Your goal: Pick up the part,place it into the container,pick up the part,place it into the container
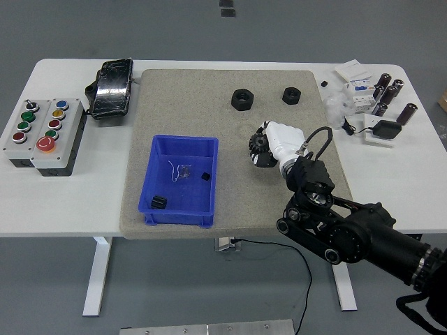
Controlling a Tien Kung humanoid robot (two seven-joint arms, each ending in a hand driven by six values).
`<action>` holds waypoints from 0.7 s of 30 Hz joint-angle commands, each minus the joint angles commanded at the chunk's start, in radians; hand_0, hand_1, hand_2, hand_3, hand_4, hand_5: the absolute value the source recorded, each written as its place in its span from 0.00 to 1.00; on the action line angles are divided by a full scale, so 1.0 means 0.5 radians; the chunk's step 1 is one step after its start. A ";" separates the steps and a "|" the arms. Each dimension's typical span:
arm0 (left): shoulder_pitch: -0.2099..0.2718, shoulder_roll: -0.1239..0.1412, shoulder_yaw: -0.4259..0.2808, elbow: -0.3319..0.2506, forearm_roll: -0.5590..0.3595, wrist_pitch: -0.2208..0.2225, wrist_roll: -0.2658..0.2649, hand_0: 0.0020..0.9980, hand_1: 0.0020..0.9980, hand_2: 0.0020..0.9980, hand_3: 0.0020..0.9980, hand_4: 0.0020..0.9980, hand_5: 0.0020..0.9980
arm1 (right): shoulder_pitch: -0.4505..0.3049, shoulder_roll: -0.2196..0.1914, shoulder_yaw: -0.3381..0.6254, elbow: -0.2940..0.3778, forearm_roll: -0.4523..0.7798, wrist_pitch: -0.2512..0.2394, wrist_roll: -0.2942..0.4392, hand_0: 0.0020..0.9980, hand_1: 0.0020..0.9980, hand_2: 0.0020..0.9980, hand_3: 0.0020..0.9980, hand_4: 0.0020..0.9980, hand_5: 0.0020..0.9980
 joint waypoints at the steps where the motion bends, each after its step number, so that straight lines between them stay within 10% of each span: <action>1: 0.001 0.000 -0.001 0.000 0.001 0.000 0.000 0.71 0.67 0.67 0.73 0.79 0.87 | -0.003 -0.009 0.006 0.051 -0.031 -0.016 -0.008 0.50 0.60 0.48 0.52 0.47 0.00; 12: -0.003 0.002 -0.001 0.000 0.002 0.000 0.000 0.71 0.68 0.67 0.73 0.79 0.87 | 0.017 0.015 -0.263 0.570 -0.363 0.030 -0.012 0.52 0.61 0.53 0.54 0.51 0.00; 20: 0.001 0.005 -0.003 0.000 0.005 -0.001 0.006 0.71 0.68 0.67 0.73 0.79 0.87 | 0.025 0.054 -0.365 0.567 -0.069 -0.084 0.107 0.60 0.68 0.69 0.67 0.57 0.03; 21: 0.001 0.005 -0.004 0.000 0.005 -0.001 0.007 0.71 0.68 0.67 0.73 0.79 0.87 | 0.027 0.054 -0.370 0.561 -0.041 -0.084 0.118 0.72 0.75 0.78 0.70 0.51 0.20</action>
